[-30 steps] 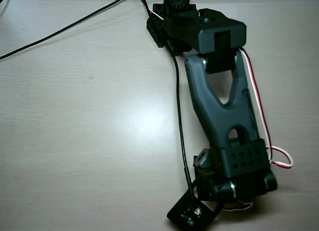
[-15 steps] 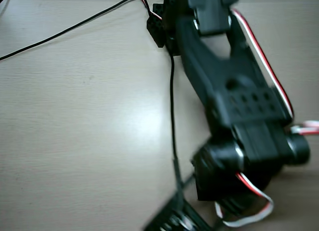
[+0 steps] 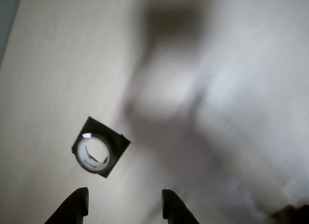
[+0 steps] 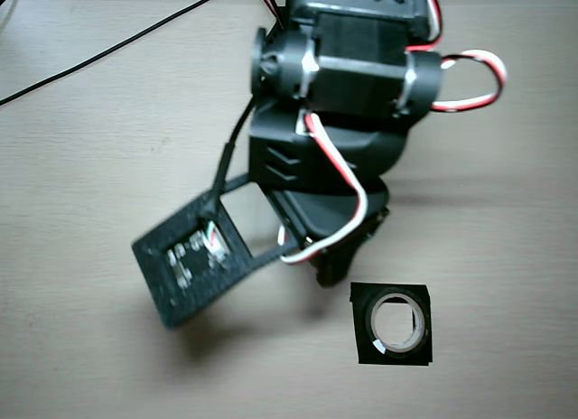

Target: Grasp a tape and put it in the target area.

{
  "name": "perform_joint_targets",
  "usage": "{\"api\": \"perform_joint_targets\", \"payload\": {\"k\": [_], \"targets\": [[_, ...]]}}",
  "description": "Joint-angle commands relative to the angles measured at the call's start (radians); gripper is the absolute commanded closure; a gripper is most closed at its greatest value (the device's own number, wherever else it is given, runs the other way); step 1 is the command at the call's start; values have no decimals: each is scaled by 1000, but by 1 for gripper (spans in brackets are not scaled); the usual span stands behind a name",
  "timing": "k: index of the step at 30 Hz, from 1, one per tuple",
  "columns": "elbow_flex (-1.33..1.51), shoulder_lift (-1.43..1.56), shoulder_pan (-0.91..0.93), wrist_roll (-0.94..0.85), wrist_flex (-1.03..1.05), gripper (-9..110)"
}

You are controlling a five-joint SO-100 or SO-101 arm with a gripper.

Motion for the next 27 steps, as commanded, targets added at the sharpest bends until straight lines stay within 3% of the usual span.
{"api": "perform_joint_targets", "payload": {"k": [1, 27], "targets": [[20, 54, 15, 9, 2, 83], [193, 156, 34, 14, -31, 83]]}}
